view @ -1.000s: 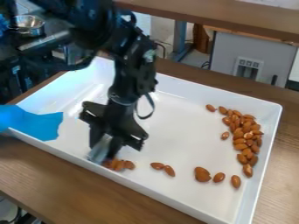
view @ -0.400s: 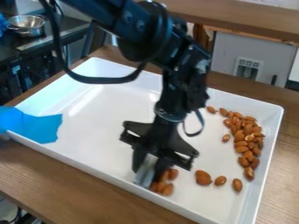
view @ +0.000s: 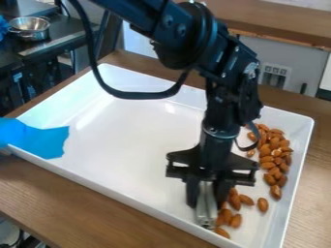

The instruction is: Sweep into pile

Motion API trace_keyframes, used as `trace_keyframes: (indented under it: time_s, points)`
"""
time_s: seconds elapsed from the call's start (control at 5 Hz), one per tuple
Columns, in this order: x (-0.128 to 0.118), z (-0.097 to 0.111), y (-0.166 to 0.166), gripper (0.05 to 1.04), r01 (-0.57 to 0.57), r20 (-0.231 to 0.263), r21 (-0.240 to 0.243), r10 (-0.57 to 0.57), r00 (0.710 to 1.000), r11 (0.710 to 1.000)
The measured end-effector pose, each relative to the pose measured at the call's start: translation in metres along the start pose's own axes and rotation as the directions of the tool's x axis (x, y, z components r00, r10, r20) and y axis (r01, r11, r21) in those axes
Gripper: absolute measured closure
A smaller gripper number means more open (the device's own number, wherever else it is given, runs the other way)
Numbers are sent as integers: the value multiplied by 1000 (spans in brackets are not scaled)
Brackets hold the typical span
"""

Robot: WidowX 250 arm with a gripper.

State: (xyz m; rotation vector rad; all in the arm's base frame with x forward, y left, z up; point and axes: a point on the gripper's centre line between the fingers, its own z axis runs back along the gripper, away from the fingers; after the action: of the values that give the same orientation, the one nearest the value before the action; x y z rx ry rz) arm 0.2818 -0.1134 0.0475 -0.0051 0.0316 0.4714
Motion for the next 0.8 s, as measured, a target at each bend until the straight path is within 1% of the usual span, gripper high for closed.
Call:
trace_keyframes:
  time_s: [0.2,0.4,0.6,0.8]
  points:
    - [6,1,-17,704,-152,-14,-72,151,988,986]
    - [16,3,-24,704,-267,-31,-119,266,964,956]
    - [29,6,-28,704,-372,-53,-176,369,928,911]
    - [41,10,-29,704,-473,-74,-203,469,880,857]
